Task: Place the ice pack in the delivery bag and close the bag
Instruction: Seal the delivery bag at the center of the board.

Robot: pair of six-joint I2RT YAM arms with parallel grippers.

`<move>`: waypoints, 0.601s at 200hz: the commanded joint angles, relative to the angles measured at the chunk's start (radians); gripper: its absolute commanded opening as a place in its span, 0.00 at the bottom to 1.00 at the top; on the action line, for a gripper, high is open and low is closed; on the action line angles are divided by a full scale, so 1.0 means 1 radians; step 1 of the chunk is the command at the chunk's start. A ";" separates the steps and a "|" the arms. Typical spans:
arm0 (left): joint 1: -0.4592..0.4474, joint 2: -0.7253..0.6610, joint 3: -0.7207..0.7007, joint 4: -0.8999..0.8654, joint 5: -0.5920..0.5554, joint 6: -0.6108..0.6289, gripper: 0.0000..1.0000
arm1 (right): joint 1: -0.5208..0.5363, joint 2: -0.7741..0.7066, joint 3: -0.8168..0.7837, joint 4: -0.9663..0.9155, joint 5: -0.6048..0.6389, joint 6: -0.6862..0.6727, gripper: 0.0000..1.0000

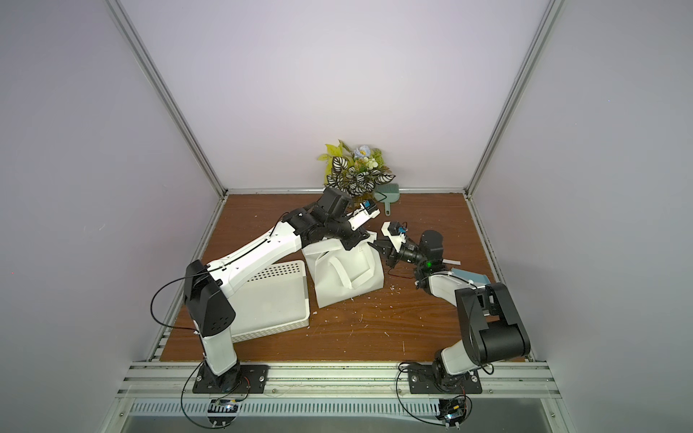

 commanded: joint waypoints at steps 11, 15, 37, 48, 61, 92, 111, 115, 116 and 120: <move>-0.022 0.023 0.021 -0.001 0.001 -0.027 0.21 | 0.007 -0.021 0.027 0.030 0.000 0.014 0.00; -0.023 0.023 0.019 -0.001 0.001 -0.025 0.21 | 0.008 -0.023 0.024 0.029 0.002 0.014 0.02; -0.023 0.020 0.012 -0.002 0.001 -0.026 0.22 | 0.006 -0.043 0.001 0.028 0.011 0.017 0.35; -0.022 0.020 0.011 -0.001 0.003 -0.027 0.23 | 0.004 -0.058 -0.019 0.028 0.020 0.017 0.42; -0.023 0.021 0.013 -0.002 0.002 -0.029 0.23 | 0.002 -0.078 -0.041 0.031 0.025 0.018 0.51; -0.023 0.020 0.012 -0.002 0.010 -0.026 0.24 | -0.002 -0.105 -0.049 0.055 0.024 0.037 0.57; -0.022 0.020 0.009 -0.001 0.014 -0.026 0.24 | -0.009 -0.082 -0.023 0.071 -0.005 0.074 0.55; -0.023 0.020 0.010 -0.001 0.014 -0.026 0.24 | -0.011 -0.075 -0.016 0.079 -0.014 0.086 0.54; -0.023 0.020 0.010 -0.001 0.014 -0.026 0.24 | -0.011 -0.073 -0.016 0.081 -0.015 0.089 0.54; -0.023 0.020 0.009 -0.001 0.015 -0.027 0.24 | -0.014 -0.066 -0.013 0.092 -0.021 0.101 0.53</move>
